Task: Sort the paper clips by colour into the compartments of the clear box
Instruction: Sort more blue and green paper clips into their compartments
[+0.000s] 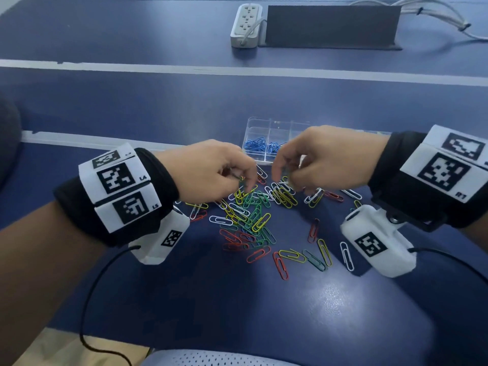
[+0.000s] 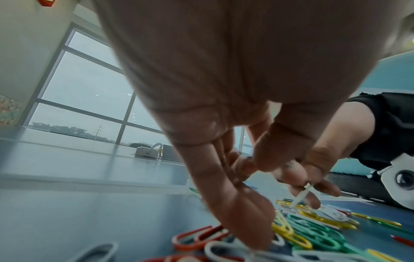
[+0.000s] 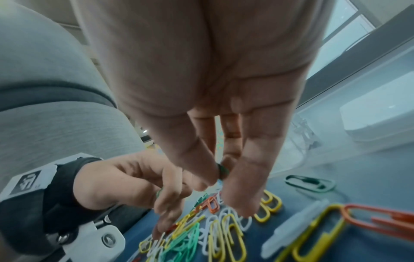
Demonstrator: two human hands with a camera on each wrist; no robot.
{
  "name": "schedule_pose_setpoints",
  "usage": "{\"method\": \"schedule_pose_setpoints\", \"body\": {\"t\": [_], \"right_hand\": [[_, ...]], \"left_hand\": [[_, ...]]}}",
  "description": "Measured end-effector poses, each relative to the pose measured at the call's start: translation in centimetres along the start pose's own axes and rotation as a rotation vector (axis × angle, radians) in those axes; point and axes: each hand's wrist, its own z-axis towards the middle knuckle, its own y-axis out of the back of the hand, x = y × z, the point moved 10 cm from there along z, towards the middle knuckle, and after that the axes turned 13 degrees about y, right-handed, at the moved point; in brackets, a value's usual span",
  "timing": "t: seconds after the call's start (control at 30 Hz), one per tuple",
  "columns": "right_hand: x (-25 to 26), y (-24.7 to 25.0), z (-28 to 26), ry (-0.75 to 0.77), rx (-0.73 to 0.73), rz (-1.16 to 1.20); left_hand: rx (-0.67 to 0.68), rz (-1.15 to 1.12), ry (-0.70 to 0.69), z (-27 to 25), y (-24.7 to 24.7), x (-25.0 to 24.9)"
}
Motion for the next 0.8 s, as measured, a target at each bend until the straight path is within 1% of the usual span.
{"method": "schedule_pose_setpoints", "body": {"t": [0.17,0.27,0.4,0.53,0.67,0.8], "right_hand": [[-0.4,0.5,-0.4,-0.027,-0.052,0.085],[-1.2,0.7,-0.8,-0.060,-0.085,0.189],[-2.3,1.4,-1.4,-0.087,-0.144,0.341],[-2.7,1.2,-1.4,-0.070,-0.114,0.423],[-2.5,0.6,-1.2,-0.037,-0.062,0.464],[-1.7,0.6,-1.1,0.022,-0.070,0.506]], "left_hand": [[-0.030,0.041,0.115,0.7,0.1,0.4],[-0.054,0.098,0.111,0.7,0.0,-0.1],[-0.091,0.300,0.128,1.1,-0.2,-0.3],[-0.115,0.385,0.169,1.2,0.2,-0.3],[-0.108,0.380,0.159,0.9,0.1,-0.4],[-0.125,0.271,0.132,0.6,0.4,-0.8]]}}
